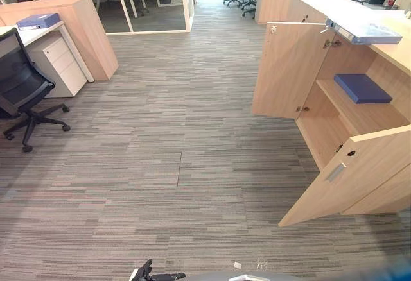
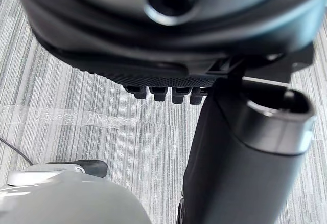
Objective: Walk over to the cabinet, pick up the folder, carry it to the office cabinet, place the folder inside the office cabinet, then close the office cabinet door
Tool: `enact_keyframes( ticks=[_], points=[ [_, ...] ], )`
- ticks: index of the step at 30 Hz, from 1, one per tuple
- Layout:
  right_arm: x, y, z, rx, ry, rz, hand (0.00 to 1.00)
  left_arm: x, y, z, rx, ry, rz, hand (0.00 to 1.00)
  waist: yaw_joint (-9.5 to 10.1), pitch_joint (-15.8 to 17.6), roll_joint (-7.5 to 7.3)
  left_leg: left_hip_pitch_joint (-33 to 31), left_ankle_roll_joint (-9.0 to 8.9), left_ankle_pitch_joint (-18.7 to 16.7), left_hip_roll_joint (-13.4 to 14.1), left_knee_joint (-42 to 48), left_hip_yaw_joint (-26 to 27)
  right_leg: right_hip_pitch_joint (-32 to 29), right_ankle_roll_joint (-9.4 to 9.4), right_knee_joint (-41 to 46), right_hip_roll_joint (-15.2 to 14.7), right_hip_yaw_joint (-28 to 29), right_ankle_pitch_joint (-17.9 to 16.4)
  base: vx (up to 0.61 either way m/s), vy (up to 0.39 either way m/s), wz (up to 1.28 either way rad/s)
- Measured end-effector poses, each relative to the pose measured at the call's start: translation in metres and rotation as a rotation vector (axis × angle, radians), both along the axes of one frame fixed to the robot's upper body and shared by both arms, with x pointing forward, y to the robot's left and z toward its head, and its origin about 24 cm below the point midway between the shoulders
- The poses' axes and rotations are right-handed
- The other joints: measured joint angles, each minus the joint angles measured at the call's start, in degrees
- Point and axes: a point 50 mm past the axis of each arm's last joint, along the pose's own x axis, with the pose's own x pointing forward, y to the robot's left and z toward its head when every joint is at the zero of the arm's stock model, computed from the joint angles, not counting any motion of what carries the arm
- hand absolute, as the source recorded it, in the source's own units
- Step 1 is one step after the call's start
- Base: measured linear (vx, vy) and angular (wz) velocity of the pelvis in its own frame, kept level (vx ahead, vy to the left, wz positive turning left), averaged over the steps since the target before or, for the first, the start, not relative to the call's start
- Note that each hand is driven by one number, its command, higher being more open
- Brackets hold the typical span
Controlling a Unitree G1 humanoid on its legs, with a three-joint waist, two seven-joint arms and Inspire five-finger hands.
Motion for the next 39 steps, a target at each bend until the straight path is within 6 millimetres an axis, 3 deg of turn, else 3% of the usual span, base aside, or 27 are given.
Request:
enact_keyframes(
  ticks=[16, 23, 34, 37, 39],
  points=[
    [0.01, 0.001, 0.0, 0.006, -0.013, 0.022, 1.0, 0.006, 0.003, 0.001, -0.029, -0.01, -0.073, 1.0, -0.23, 2.1, -0.78, 0.28, 1.29, 0.83, 0.2, -1.36, 1.99, -1.09, 0.07, -0.31, 0.22, 1.79, 0.93, -0.03, 0.02, -0.06],
    [0.017, 0.001, 0.001, -0.002, -0.018, 0.078, 1.0, 0.025, -0.002, 0.004, -0.02, -0.017, -0.352, 1.0, -0.59, 2.18, -0.88, 0.44, 1.26, 0.8, 0.26, -2.12, 2.88, -1.65, -0.03, -0.29, 0.37, 2.25, 1.18, 0.02, 0.016, -0.06],
    [0.018, 0.002, 0.001, -0.003, -0.024, 0.069, 1.0, 0.028, 0.002, 0.006, 0.028, -0.049, -0.281, 1.0, -0.83, 2.41, -1.26, 0.27, 1.27, 0.8, -0.15, -2.08, 3.29, -2.06, 0.08, -0.3, 0.0, 2.01, 1.81, 0.0, 0.006, -0.02],
    [0.02, 0.004, 0.001, -0.002, -0.034, 0.062, 1.0, 0.027, 0.006, 0.007, 0.043, -0.054, -0.221, 1.0, -1.04, 3.08, -1.88, -2.4, -0.39, -1.76, 0.14, 3.48, 3.53, -2.07, -0.08, -0.3, -0.06, 2.32, 1.71, -0.06, 0.005, -0.04],
    [0.021, 0.005, 0.001, 0.003, -0.042, 0.044, 1.0, 0.022, 0.01, 0.006, 0.048, -0.047, -0.155, 1.0, -0.96, 4.8, -1.64, -5.72, -4.35, -5.47, 1.51, 14.37, 4.94, -0.63, -2.15, -0.31, 0.34, 2.98, 0.24, -0.06, 0.014, -0.2]
  ],
)
